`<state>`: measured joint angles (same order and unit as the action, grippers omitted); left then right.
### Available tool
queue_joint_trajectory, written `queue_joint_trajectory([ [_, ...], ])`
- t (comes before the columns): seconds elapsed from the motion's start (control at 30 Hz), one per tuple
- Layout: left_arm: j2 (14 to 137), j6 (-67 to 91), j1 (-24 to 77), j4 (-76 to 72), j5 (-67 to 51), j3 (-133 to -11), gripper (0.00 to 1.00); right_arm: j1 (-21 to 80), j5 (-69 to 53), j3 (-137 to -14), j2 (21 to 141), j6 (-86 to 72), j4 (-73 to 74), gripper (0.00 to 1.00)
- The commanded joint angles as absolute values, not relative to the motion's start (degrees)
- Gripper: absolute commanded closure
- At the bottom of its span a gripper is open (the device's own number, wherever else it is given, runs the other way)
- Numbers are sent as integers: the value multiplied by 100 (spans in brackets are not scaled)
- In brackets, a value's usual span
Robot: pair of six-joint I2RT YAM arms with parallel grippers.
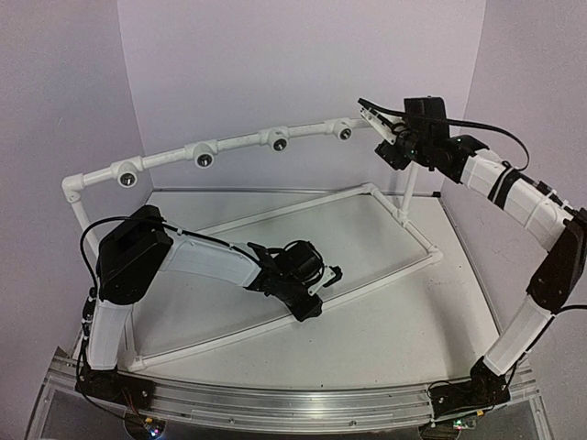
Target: Install the water faucets
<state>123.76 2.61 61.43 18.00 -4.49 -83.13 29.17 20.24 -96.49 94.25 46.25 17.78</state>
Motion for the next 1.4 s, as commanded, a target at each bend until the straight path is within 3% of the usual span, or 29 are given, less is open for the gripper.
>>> queue_joint_trajectory([
  [0.0, 13069, 888, 6047, 3030, -554, -7857, 100, 2967, 2641, -10043, 9645, 4872, 1668, 26],
  [0.13, 13069, 896, 6047, 3023, -547, -7862, 100, 2973, 2813, -10254, 9806, 4853, 1823, 33],
  [0.57, 13078, 905, 6044, 3041, -530, -7890, 100, 2972, 1720, -10660, 9860, 3815, 2384, 82],
  [0.93, 13091, 906, 6038, 3050, -536, -7919, 100, 2850, 270, -10845, 9708, 1946, 2514, 91],
  [1.37, 13053, 942, 6044, 3051, -515, -7913, 100, 950, -4192, -10826, 9848, -3128, 1748, 95],
])
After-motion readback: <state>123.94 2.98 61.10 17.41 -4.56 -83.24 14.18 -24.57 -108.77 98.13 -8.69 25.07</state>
